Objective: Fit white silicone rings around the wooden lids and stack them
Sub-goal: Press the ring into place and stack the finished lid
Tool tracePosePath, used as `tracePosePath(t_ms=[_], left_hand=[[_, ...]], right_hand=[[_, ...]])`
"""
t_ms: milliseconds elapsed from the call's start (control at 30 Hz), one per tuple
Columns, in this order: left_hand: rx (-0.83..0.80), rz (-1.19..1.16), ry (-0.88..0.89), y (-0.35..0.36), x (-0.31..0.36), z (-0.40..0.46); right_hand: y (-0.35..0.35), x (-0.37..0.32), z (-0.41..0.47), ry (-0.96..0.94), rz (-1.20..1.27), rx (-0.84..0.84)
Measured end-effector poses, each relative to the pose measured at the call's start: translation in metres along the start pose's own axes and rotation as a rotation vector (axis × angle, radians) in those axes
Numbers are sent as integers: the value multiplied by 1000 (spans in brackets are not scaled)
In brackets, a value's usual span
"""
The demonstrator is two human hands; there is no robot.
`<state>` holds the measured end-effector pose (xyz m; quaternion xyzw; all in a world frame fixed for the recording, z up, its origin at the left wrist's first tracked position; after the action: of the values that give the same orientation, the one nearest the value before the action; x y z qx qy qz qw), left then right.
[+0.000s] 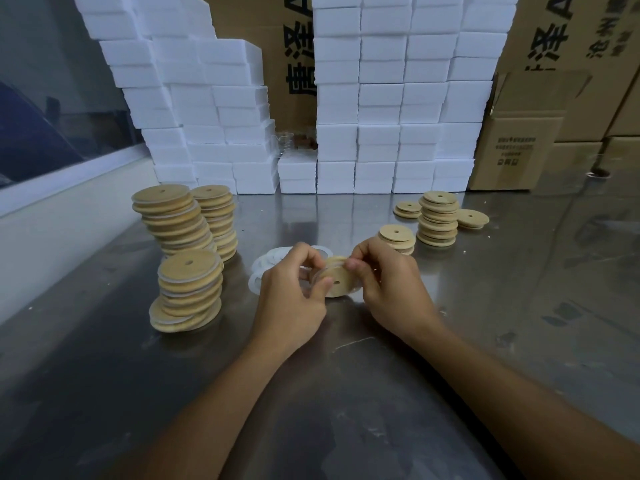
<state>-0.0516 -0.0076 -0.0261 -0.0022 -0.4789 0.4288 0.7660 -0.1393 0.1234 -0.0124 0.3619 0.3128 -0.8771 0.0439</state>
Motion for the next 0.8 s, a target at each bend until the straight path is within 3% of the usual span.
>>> tracePosePath(t_ms=[133,800], left_hand=[[36,-32,-49,-1,-3,2],[37,-200,-191,2,-8,4]], right_hand=[[2,-2,0,-48,4,12],[0,15,4,231,169,70]])
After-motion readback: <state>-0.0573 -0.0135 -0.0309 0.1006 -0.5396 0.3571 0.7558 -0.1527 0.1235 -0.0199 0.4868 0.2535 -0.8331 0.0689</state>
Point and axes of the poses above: each hand's wrist, its own z-axis towards the middle knuckle, its own y-axis out of the palm, x = y × z, the point moved 3 cm from there along z, towards the middle knuckle, and after that the axes turned 4 degrees about -x, right-handed, at the moved point
